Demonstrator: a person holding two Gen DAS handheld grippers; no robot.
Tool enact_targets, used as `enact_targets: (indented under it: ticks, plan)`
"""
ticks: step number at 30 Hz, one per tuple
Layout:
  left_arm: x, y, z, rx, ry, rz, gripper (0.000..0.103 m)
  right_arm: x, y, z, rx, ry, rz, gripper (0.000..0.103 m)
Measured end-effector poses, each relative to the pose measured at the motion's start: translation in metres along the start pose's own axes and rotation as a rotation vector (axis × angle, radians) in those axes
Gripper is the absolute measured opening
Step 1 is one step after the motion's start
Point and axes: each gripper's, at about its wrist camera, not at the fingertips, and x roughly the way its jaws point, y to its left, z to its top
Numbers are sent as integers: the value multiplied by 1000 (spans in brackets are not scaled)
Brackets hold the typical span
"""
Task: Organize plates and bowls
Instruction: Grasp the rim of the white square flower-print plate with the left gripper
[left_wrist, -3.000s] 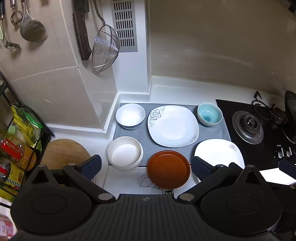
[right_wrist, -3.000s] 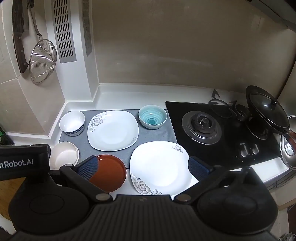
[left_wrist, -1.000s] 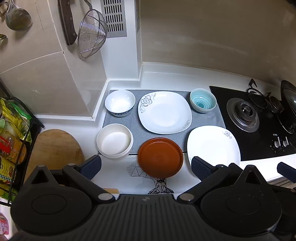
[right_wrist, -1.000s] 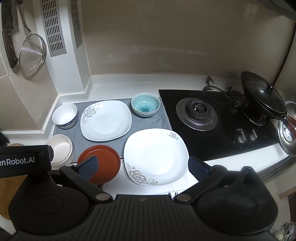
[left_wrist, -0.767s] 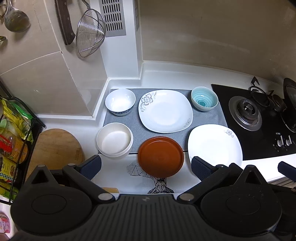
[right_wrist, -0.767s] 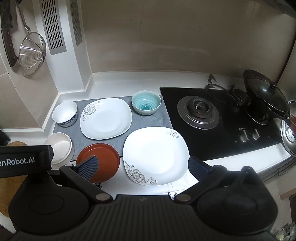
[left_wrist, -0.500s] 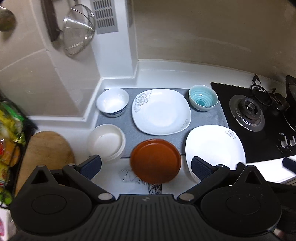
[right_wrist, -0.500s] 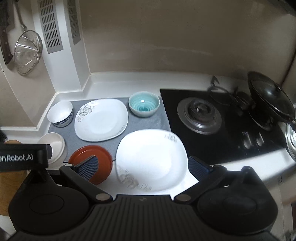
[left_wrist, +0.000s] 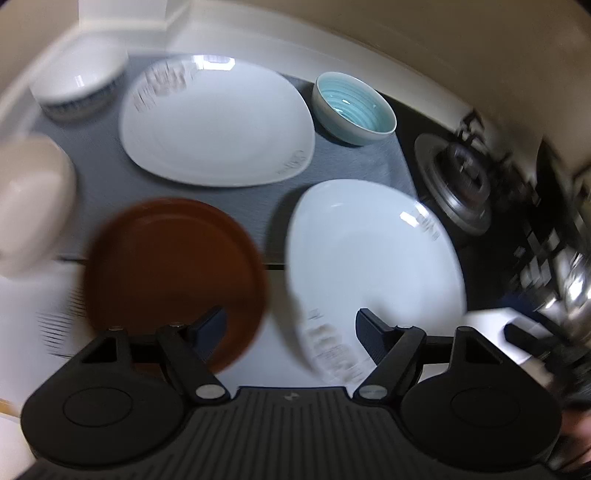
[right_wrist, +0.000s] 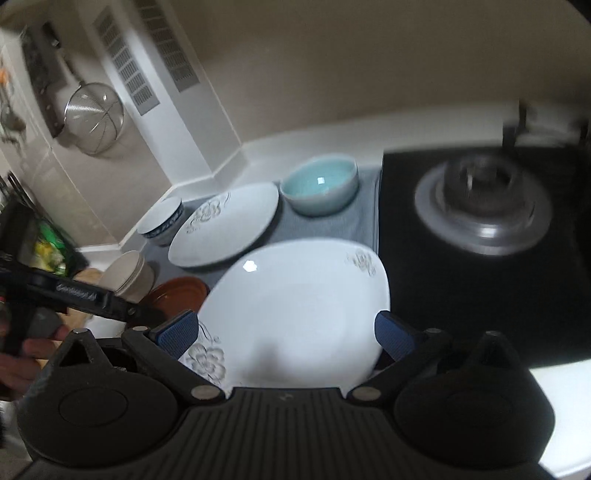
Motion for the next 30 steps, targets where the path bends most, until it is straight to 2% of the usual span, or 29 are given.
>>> enact_targets:
  ticks: [2,3,4,5,7,13,14,15,17,20,25,28,30]
  plan:
    - [13,2,2,-57,18,-47,74,10,-18,1,11,51,24,91]
    - [21,2,3,-71,31,-22,70,15,-26,1,13,77,30,82]
    - [29,1,3,-80,44,13,54,21,-32,1,12,101,38,76]
    - [36,1,2,-89,55,44,44,26,-38,2,14,127,45,70]
    - [43,1,2,-107,60,84,41,33,-45,1,29,162,53,65]
    - [56,9,5,-225,89,40,23,43,-54,0,59,190,54,52]
    - [56,10,5,-245,87,34,19,45,-56,0,69,194,45,46]
    - [55,10,5,-257,88,28,19,45,-57,1,81,199,40,38]
    - [57,11,8,-260,104,32,19,46,-63,2,107,212,38,31]
    - [61,8,15,-252,125,45,19,47,-70,5,145,205,64,31]
    - [69,-9,25,-174,126,98,20,48,-82,8,206,182,70,32]
    - [72,-16,30,-152,127,122,22,50,-85,8,224,189,91,29]
    - [75,-16,33,-165,132,128,22,50,-83,9,224,200,85,9]
